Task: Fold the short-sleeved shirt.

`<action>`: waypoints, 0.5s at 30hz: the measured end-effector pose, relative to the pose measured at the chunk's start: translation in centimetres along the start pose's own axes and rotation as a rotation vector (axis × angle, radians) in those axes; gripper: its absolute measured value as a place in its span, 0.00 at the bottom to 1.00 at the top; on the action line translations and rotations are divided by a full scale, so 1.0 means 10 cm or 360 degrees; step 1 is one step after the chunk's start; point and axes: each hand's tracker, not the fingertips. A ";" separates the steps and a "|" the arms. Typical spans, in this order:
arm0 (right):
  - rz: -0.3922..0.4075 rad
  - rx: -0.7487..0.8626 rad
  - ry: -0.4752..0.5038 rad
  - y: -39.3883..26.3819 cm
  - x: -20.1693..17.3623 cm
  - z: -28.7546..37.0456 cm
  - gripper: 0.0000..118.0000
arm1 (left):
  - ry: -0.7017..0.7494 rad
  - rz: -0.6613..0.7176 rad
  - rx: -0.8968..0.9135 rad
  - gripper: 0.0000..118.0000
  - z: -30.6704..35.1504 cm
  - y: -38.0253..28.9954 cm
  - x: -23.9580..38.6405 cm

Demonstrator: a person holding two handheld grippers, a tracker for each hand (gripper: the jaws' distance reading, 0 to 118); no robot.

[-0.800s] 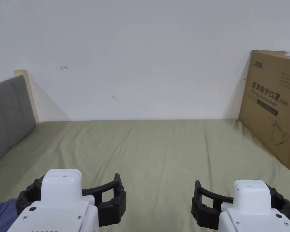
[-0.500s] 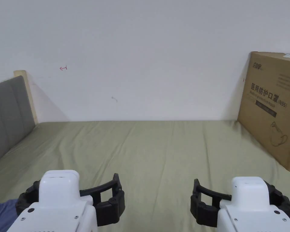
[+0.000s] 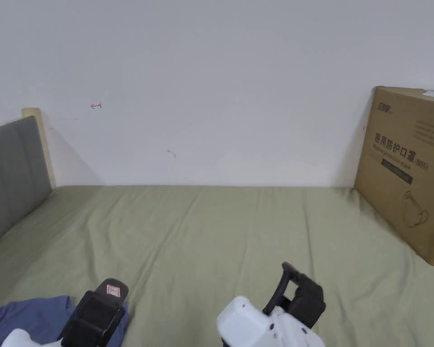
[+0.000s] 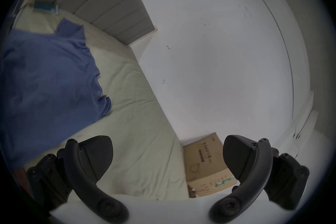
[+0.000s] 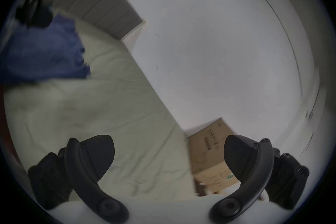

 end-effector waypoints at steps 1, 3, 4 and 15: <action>-0.0225 0.0012 0.0054 0.02 0.15 0.00 1.00 | -0.0024 -0.0126 0.0000 1.00 -0.02 0.05 0.15; -0.0667 0.0023 0.0096 0.00 0.46 0.02 1.00 | -0.0044 -0.0456 0.0018 1.00 -0.02 0.13 0.44; -0.0888 0.0053 0.0079 -0.06 0.59 0.03 1.00 | -0.0045 -0.0698 0.0068 1.00 0.00 0.13 0.59; -0.1484 -0.0028 -0.0035 -0.45 0.67 0.38 1.00 | 0.0093 -0.1786 0.0081 1.00 0.15 -0.41 0.96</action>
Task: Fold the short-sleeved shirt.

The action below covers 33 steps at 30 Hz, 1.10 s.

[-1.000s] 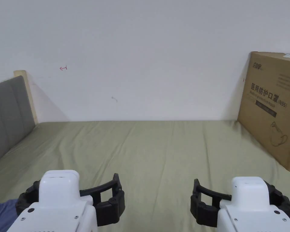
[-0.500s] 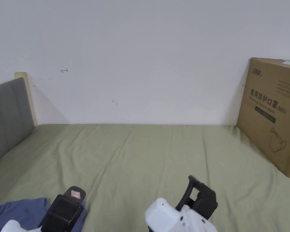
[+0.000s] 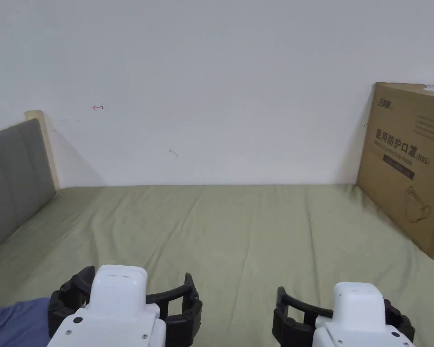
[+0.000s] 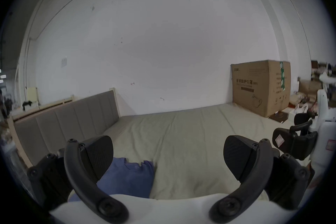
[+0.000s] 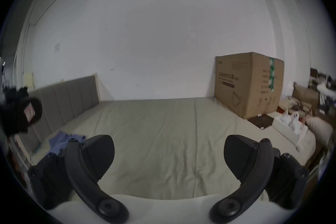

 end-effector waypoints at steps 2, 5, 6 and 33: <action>0.0029 0.0060 -0.0053 0.09 0.00 0.04 1.00 | 0.0071 0.0022 0.0032 1.00 0.02 0.04 -0.03; 0.0056 0.0099 -0.0013 0.21 0.05 0.02 1.00 | 0.0087 -0.0033 0.0117 1.00 0.07 0.09 -0.05; 0.0064 0.0095 0.0019 0.23 0.06 0.02 1.00 | 0.0084 -0.0042 0.0120 1.00 0.07 0.11 -0.06; 0.0205 0.0041 0.0054 0.08 -0.09 -0.17 0.00 | 0.0025 0.0084 -0.0055 0.00 0.04 0.17 -0.31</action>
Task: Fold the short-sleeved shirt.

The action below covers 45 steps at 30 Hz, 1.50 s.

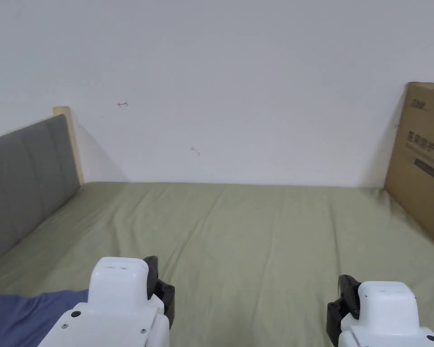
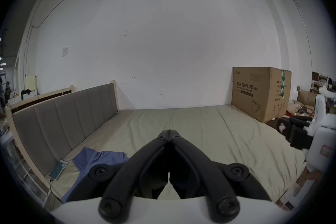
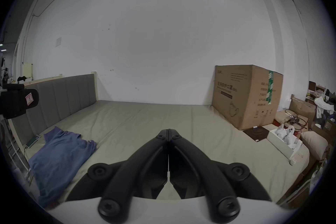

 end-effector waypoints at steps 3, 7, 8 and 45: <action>0.0014 -0.0002 0.0129 0.03 -0.22 -0.10 0.00 | 0.0095 0.0070 -0.0021 0.00 0.11 0.02 -0.25; 0.0002 -0.0032 0.0413 0.05 -0.67 -0.25 0.00 | 0.0414 0.0042 -0.0056 0.00 0.34 0.01 -0.69; 0.0000 -0.0047 0.0489 0.05 -0.79 -0.27 0.00 | 0.0487 0.0063 -0.0080 0.00 0.39 0.00 -0.81; 0.0074 -0.0680 0.0714 -0.74 -1.29 -1.05 0.00 | 0.0501 0.0631 -0.1544 0.04 -1.92 -2.03 -1.79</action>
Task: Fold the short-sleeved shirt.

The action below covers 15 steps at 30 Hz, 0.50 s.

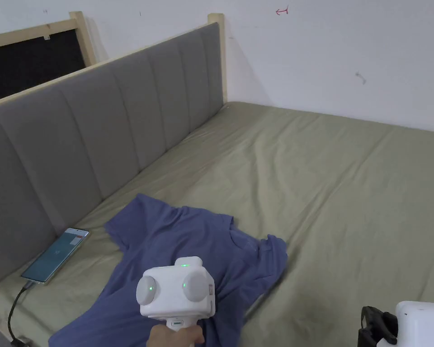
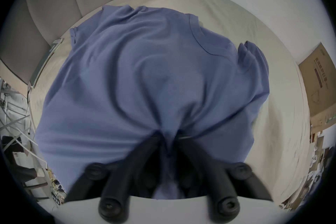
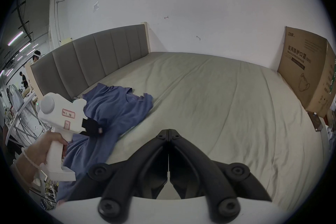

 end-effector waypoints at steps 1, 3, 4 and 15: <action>-0.0022 -0.0006 -0.0003 0.00 0.02 0.00 0.00 | -0.0011 0.0008 -0.0037 0.04 -0.02 0.00 -0.02; -0.0074 0.0002 0.0004 -0.01 0.06 0.03 0.00 | -0.0029 -0.0007 -0.0029 0.04 0.03 -0.01 0.02; -0.0087 -0.0001 0.0008 -0.01 0.08 0.04 0.00 | -0.0031 -0.0008 -0.0032 0.04 0.06 0.00 -0.01; -0.0239 0.0129 -0.0147 0.14 0.64 0.49 0.00 | -0.0720 -0.0165 0.0040 0.04 0.82 0.29 1.17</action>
